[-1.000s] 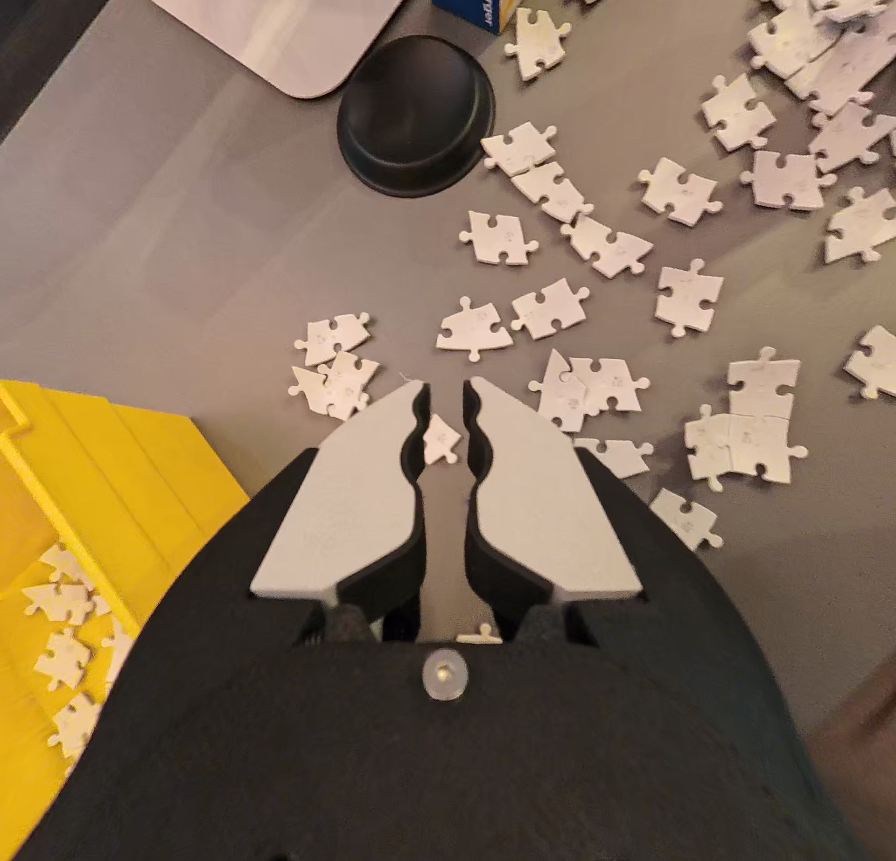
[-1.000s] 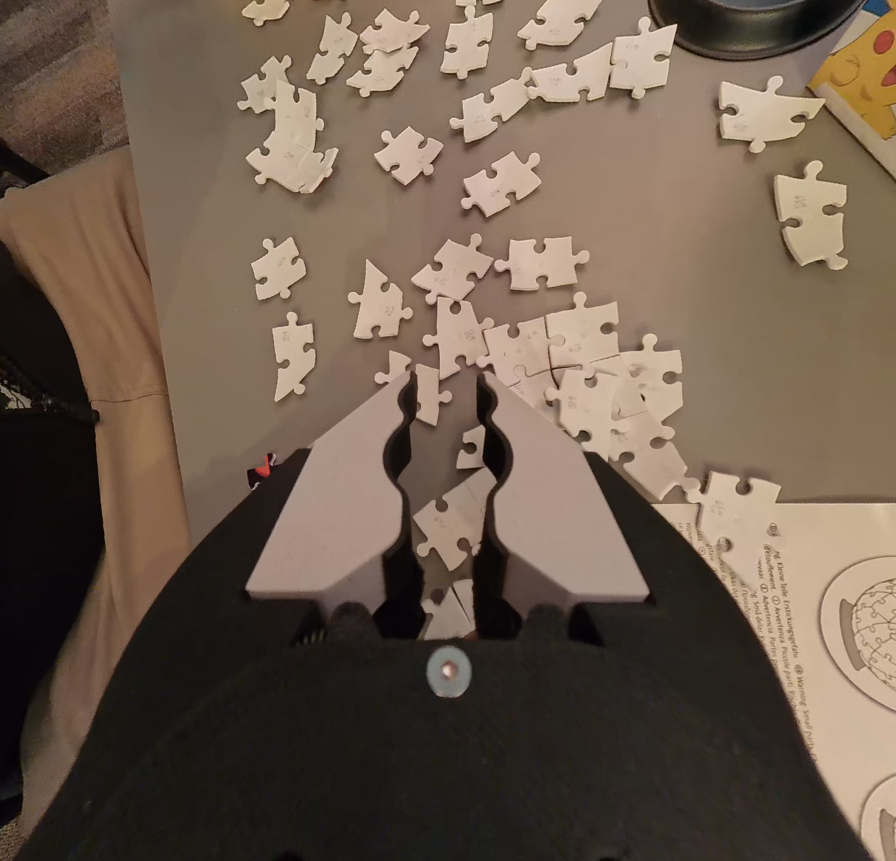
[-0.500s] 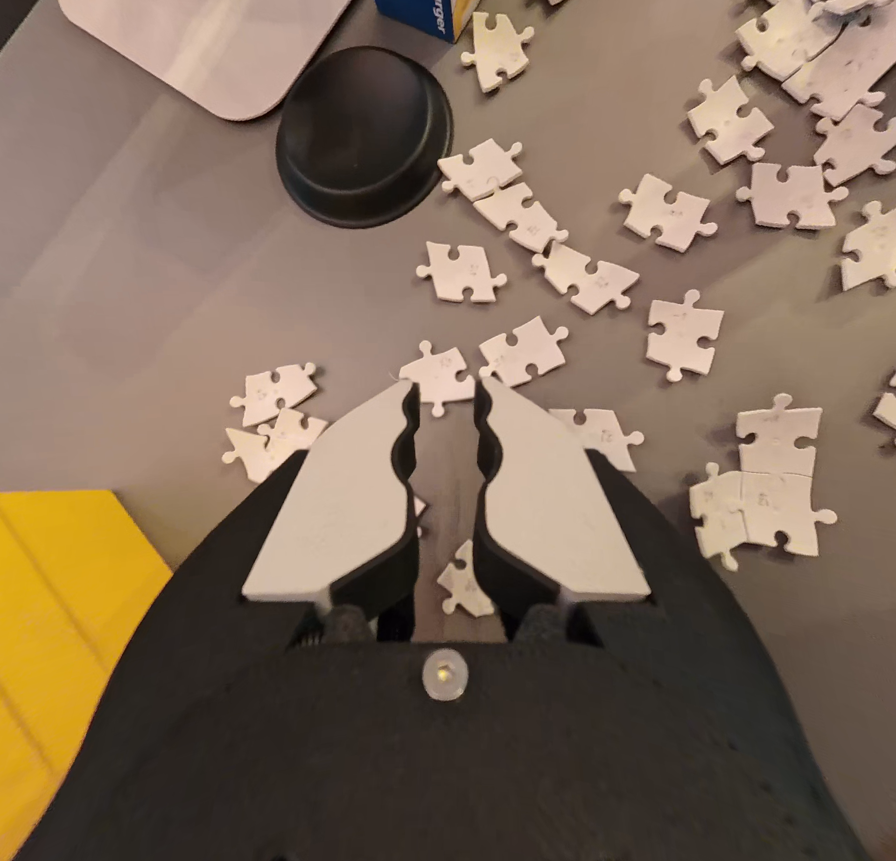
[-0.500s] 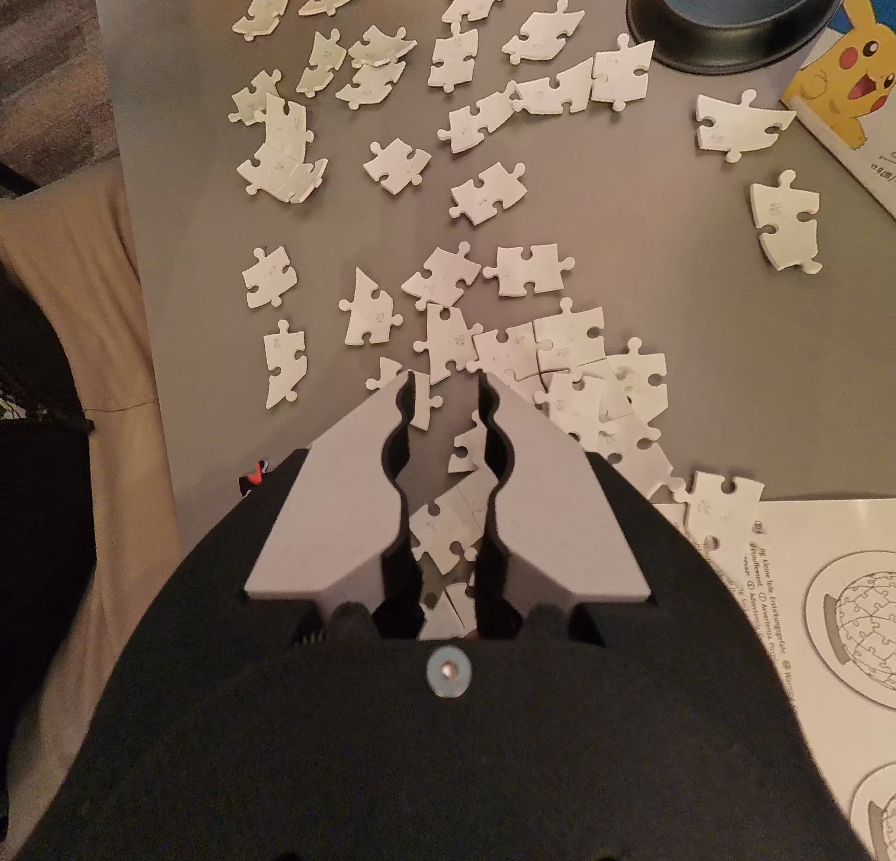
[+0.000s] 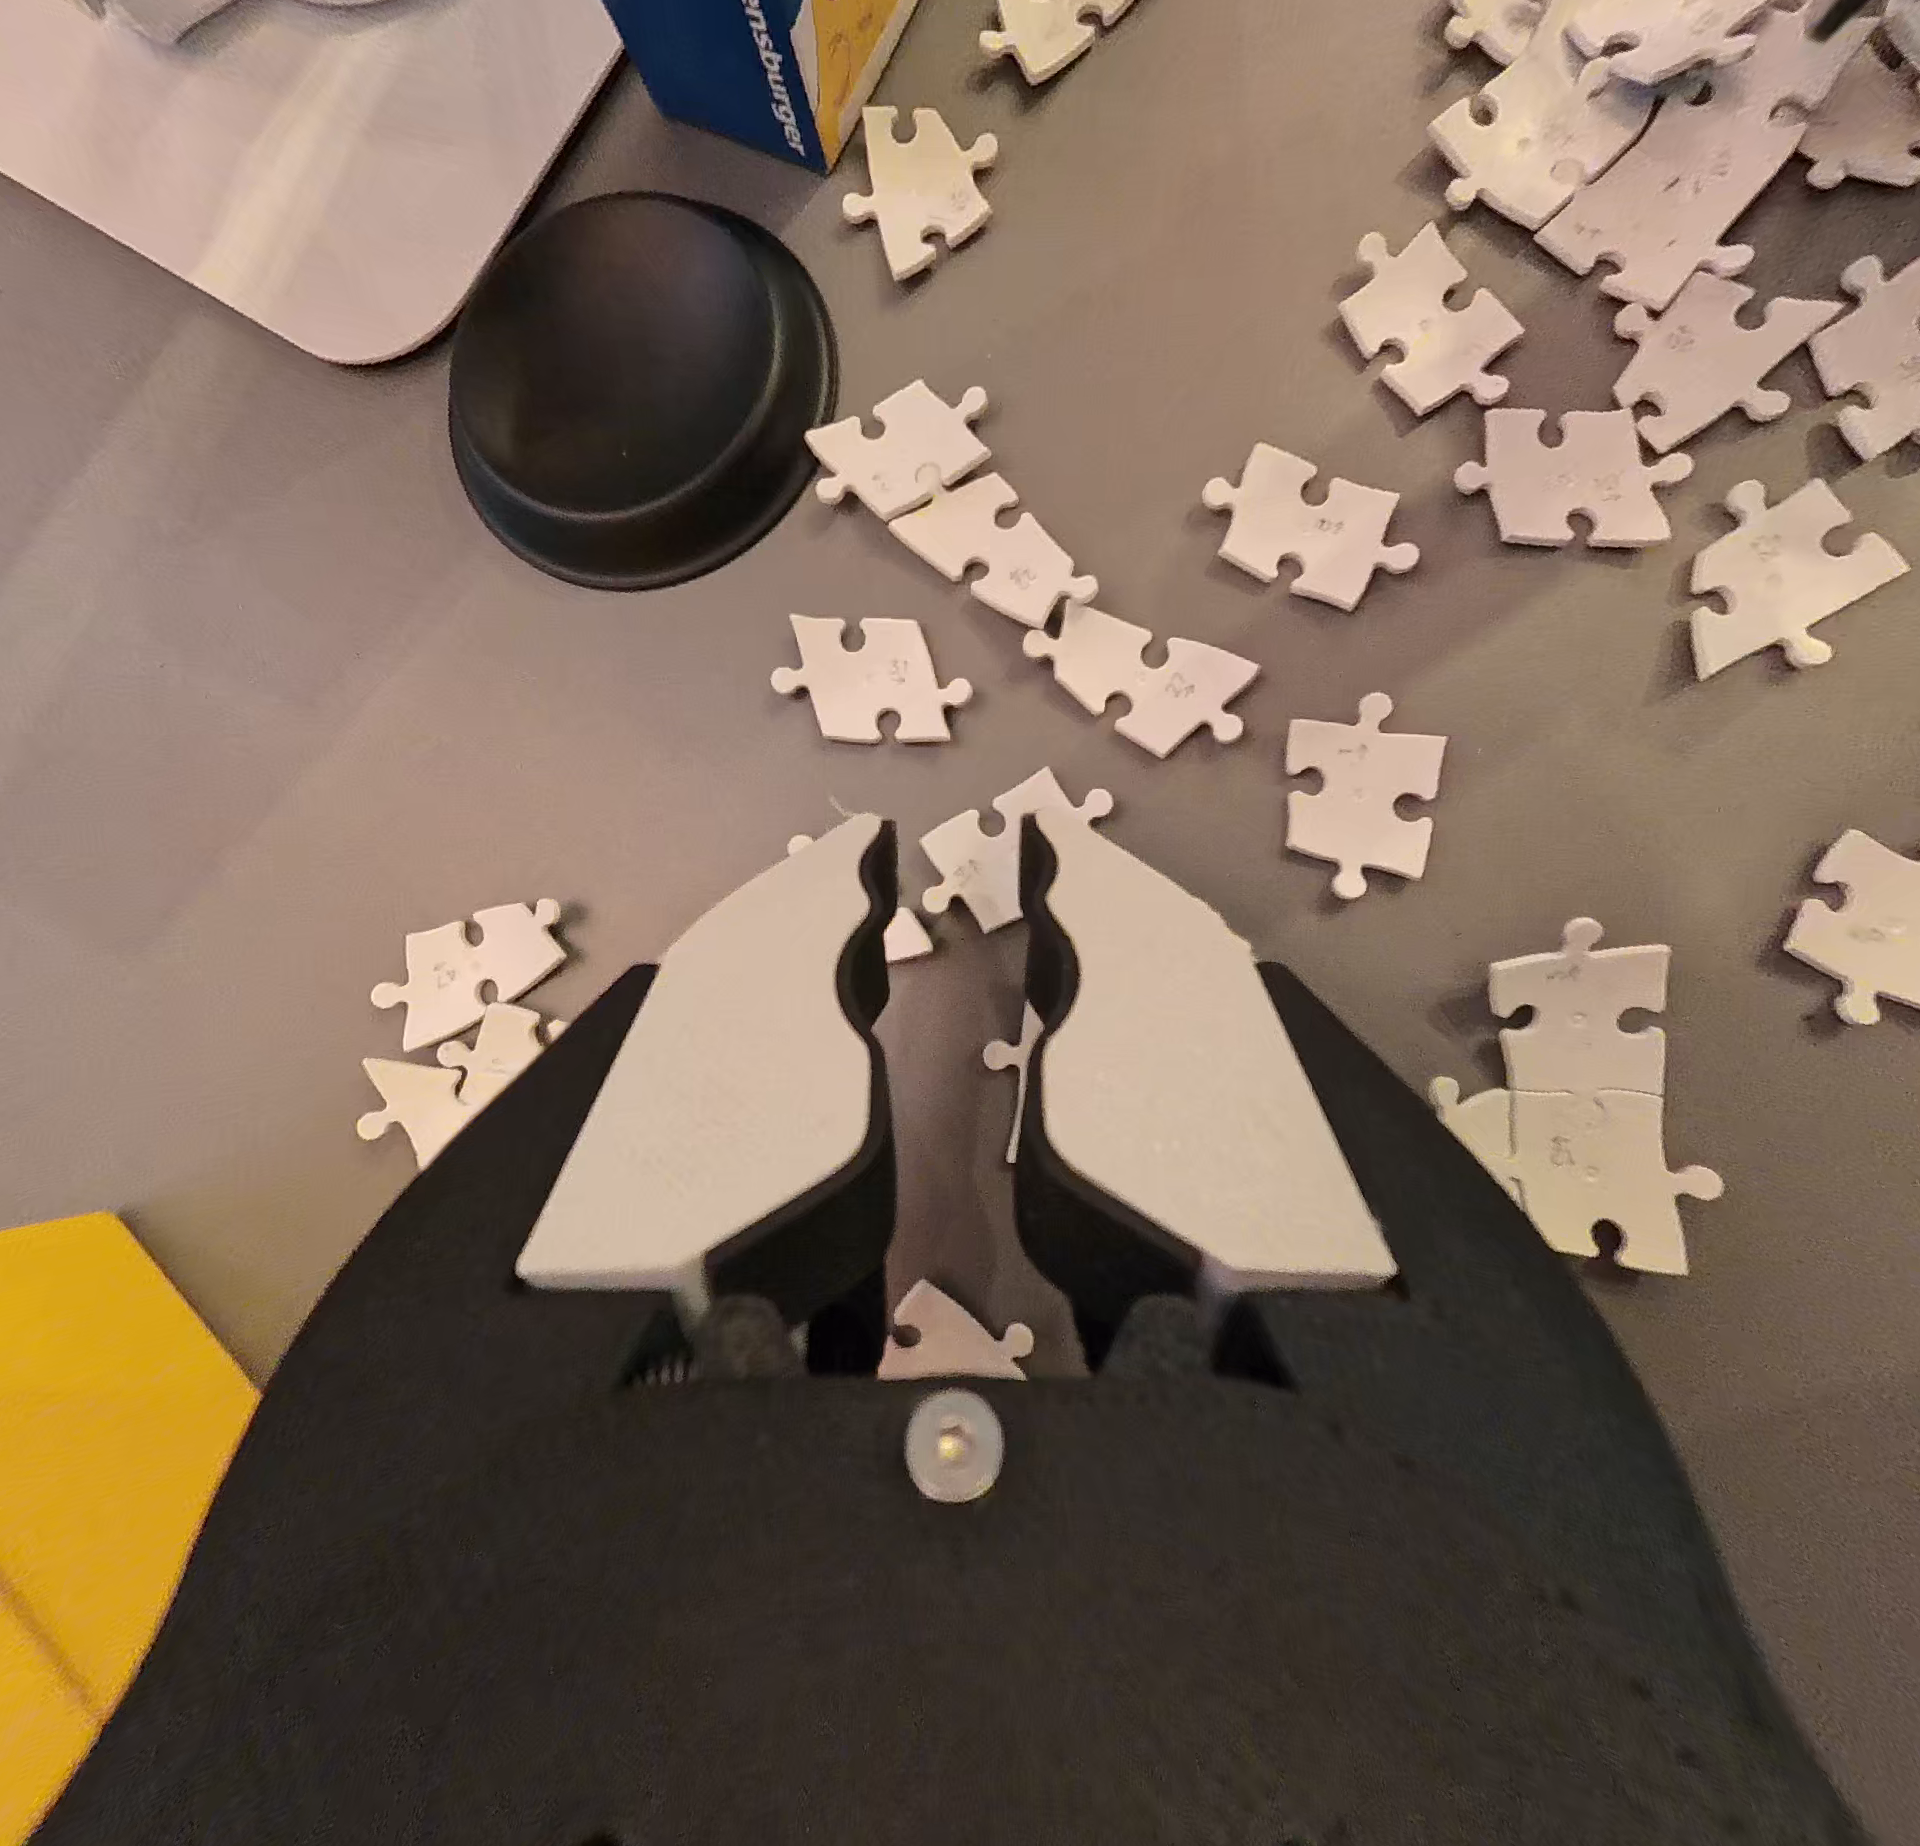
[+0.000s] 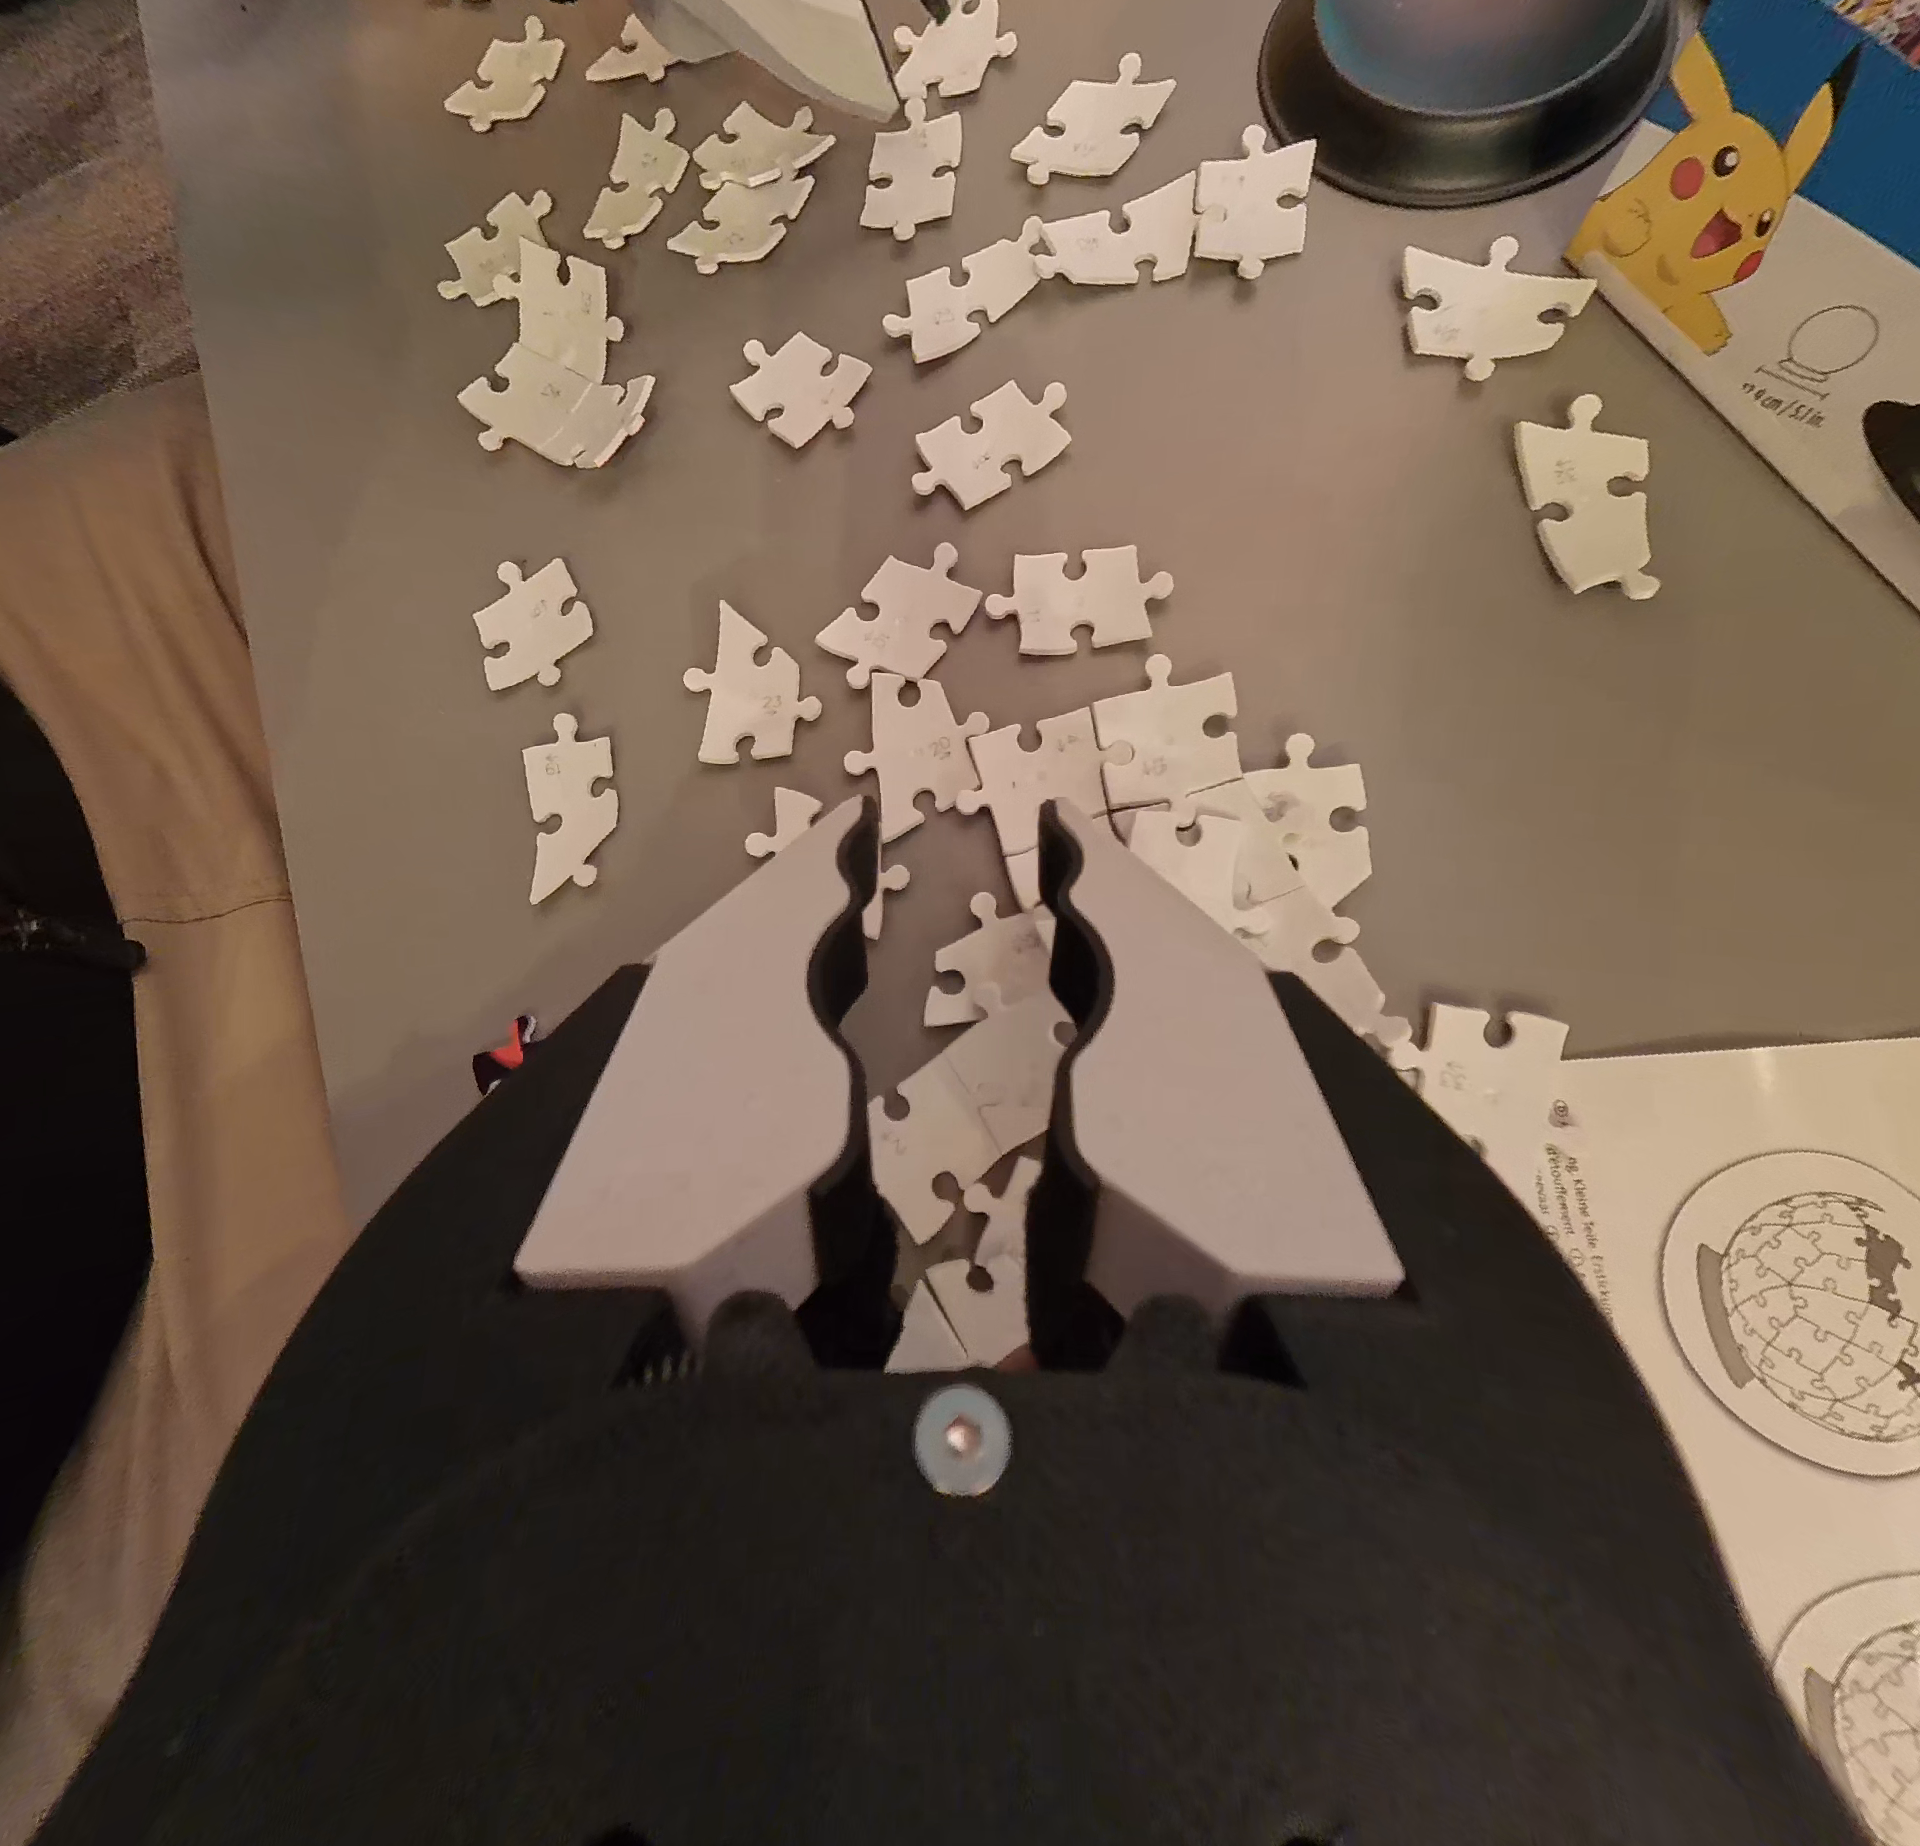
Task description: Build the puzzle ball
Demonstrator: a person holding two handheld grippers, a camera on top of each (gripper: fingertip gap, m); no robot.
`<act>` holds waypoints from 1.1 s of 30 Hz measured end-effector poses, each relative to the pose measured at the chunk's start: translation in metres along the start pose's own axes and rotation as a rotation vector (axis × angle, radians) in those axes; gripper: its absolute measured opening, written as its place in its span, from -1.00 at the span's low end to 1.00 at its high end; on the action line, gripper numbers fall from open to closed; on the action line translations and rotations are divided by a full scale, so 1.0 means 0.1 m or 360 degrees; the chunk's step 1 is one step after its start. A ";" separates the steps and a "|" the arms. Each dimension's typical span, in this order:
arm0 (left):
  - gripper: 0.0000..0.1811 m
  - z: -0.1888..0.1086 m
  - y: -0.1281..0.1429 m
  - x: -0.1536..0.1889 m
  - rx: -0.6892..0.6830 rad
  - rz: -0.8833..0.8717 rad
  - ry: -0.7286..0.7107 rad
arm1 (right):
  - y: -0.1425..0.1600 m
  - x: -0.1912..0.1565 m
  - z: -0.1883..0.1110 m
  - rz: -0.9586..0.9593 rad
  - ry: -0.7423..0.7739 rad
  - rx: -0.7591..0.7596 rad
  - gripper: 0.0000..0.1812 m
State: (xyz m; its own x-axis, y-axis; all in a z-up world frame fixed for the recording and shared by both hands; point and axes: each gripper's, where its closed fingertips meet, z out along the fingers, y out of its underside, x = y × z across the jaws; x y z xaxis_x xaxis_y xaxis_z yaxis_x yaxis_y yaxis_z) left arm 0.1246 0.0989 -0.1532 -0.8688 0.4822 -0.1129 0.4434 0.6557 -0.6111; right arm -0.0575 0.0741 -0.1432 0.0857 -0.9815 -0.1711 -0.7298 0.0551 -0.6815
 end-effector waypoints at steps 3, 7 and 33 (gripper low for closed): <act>-0.75 0.01 0.02 0.00 -0.0007 -0.0004 0.0002 | 0.00 0.03 0.00 0.0009 0.0016 0.0008 -0.66; -0.74 0.03 0.07 -0.02 -0.0021 -0.0015 0.0005 | -0.01 0.06 0.00 0.0013 0.0045 0.0024 -0.63; -0.73 0.05 0.16 -0.03 -0.0047 -0.0024 0.0015 | 0.24 0.29 -0.01 0.0036 0.0205 -0.0155 -0.49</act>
State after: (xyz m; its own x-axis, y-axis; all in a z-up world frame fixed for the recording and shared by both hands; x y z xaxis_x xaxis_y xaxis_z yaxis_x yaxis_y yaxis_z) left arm 0.1334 0.1051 -0.1665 -0.8733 0.4776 -0.0965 0.4369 0.6799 -0.5890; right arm -0.0731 0.0464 -0.1635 -0.0146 -0.9960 -0.0885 -0.7934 0.0654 -0.6052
